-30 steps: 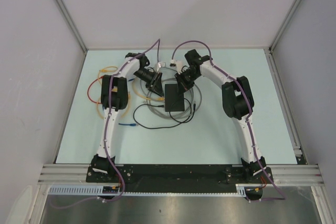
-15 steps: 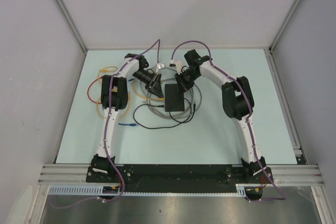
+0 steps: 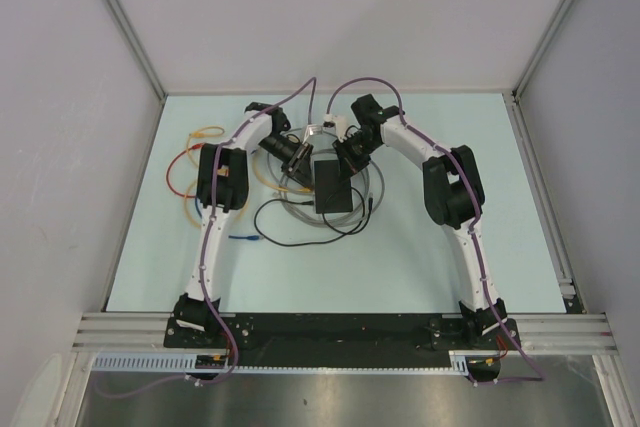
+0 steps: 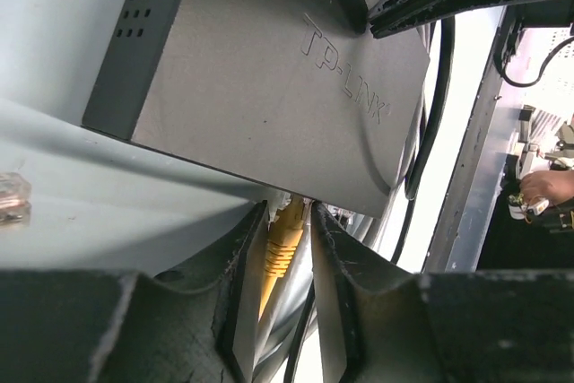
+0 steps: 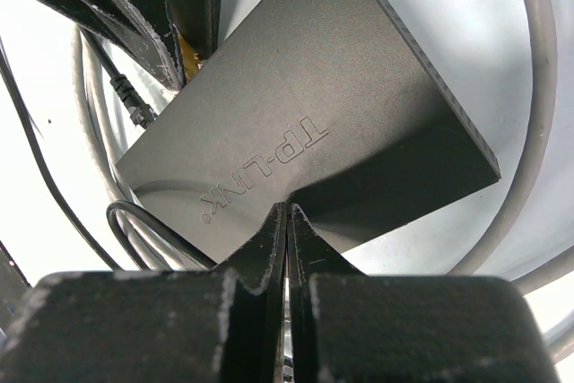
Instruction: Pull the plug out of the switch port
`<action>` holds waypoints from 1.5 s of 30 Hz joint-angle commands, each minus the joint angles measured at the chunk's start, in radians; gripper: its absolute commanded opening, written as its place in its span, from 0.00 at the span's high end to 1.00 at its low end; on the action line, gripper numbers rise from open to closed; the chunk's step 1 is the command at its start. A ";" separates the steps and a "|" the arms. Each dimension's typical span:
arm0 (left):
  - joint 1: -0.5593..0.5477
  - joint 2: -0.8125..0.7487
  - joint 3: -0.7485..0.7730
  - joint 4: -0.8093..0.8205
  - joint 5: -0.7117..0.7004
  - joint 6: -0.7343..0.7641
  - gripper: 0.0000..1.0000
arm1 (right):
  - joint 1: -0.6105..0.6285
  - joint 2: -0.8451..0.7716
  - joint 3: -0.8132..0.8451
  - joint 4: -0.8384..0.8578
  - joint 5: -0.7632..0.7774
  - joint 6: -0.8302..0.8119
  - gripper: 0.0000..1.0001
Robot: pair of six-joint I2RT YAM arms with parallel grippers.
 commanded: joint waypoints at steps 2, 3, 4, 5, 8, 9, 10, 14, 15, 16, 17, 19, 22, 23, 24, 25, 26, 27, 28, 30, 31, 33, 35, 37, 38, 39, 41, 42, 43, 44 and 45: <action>-0.036 0.057 0.016 -0.074 -0.060 0.070 0.67 | 0.003 0.076 -0.066 -0.048 0.183 -0.053 1.00; -0.036 0.057 0.023 -0.070 -0.060 0.067 0.70 | 0.005 0.076 -0.064 -0.050 0.183 -0.053 1.00; -0.036 0.060 0.026 -0.070 -0.063 0.058 0.72 | 0.005 0.077 -0.064 -0.048 0.180 -0.053 1.00; -0.036 0.069 0.032 -0.069 -0.066 0.043 0.74 | 0.003 0.077 -0.064 -0.048 0.182 -0.053 1.00; -0.036 0.084 0.046 -0.074 -0.068 0.017 0.86 | 0.005 0.081 -0.064 -0.048 0.182 -0.051 1.00; -0.036 0.087 0.047 -0.075 -0.072 0.015 0.93 | 0.005 0.079 -0.064 -0.046 0.183 -0.051 1.00; -0.036 0.089 0.046 -0.075 -0.074 0.009 0.97 | 0.005 0.079 -0.064 -0.048 0.183 -0.051 1.00; -0.035 0.081 0.052 -0.075 -0.082 0.018 1.00 | 0.003 0.077 -0.064 -0.046 0.187 -0.051 1.00; -0.033 0.080 0.059 -0.075 -0.085 0.021 1.00 | 0.005 0.077 -0.064 -0.046 0.187 -0.051 1.00; -0.032 0.080 0.066 -0.074 -0.083 0.020 1.00 | 0.005 0.077 -0.066 -0.046 0.188 -0.051 1.00; -0.027 0.081 0.076 -0.074 -0.079 0.017 1.00 | 0.005 0.077 -0.064 -0.048 0.188 -0.051 1.00; -0.021 0.078 0.089 -0.074 -0.068 0.012 1.00 | 0.005 0.077 -0.066 -0.048 0.191 -0.051 1.00; -0.020 0.055 0.044 -0.075 -0.083 0.036 1.00 | 0.006 0.076 -0.069 -0.048 0.196 -0.053 1.00; -0.021 0.048 0.002 -0.075 -0.086 0.046 1.00 | 0.005 0.077 -0.069 -0.046 0.196 -0.053 1.00; -0.023 0.042 -0.012 -0.075 -0.092 0.056 1.00 | 0.006 0.076 -0.070 -0.046 0.197 -0.054 1.00; -0.023 0.037 -0.025 -0.075 -0.111 0.061 1.00 | 0.006 0.076 -0.072 -0.048 0.196 -0.053 1.00; -0.023 0.038 -0.031 -0.075 -0.117 0.064 1.00 | 0.005 0.076 -0.070 -0.050 0.197 -0.054 1.00; -0.023 0.038 -0.026 -0.075 -0.128 0.067 1.00 | 0.005 0.077 -0.070 -0.048 0.197 -0.054 1.00; -0.023 0.040 -0.014 -0.075 -0.137 0.070 1.00 | 0.005 0.076 -0.070 -0.048 0.197 -0.054 1.00; -0.023 0.054 0.050 -0.075 -0.166 0.063 1.00 | 0.006 0.076 -0.070 -0.050 0.197 -0.054 1.00; -0.023 0.066 0.078 -0.075 -0.174 0.058 1.00 | 0.008 0.076 -0.072 -0.050 0.197 -0.054 1.00; -0.020 0.078 0.136 -0.074 -0.178 0.052 1.00 | 0.006 0.074 -0.073 -0.048 0.197 -0.054 1.00; -0.020 0.083 0.147 -0.074 -0.191 0.056 1.00 | 0.010 0.074 -0.076 -0.048 0.197 -0.056 1.00; -0.020 0.071 0.126 -0.075 -0.198 0.072 1.00 | 0.008 0.073 -0.079 -0.048 0.197 -0.056 1.00; -0.020 0.060 0.075 -0.075 -0.204 0.082 1.00 | 0.008 0.073 -0.079 -0.046 0.197 -0.056 1.00; -0.020 0.039 0.044 -0.075 -0.206 0.105 1.00 | 0.008 0.073 -0.081 -0.046 0.197 -0.056 1.00; -0.020 0.019 -0.040 -0.077 -0.211 0.121 1.00 | 0.008 0.071 -0.081 -0.046 0.199 -0.056 1.00; -0.020 0.008 -0.062 -0.072 -0.215 0.133 1.00 | 0.008 0.071 -0.081 -0.048 0.199 -0.056 1.00; -0.020 0.003 -0.091 -0.075 -0.220 0.139 1.00 | 0.008 0.071 -0.081 -0.046 0.199 -0.056 1.00; -0.020 0.000 -0.095 -0.075 -0.226 0.144 1.00 | 0.008 0.073 -0.079 -0.046 0.199 -0.056 1.00; -0.020 0.003 -0.095 -0.075 -0.243 0.147 1.00 | 0.010 0.073 -0.079 -0.048 0.197 -0.056 1.00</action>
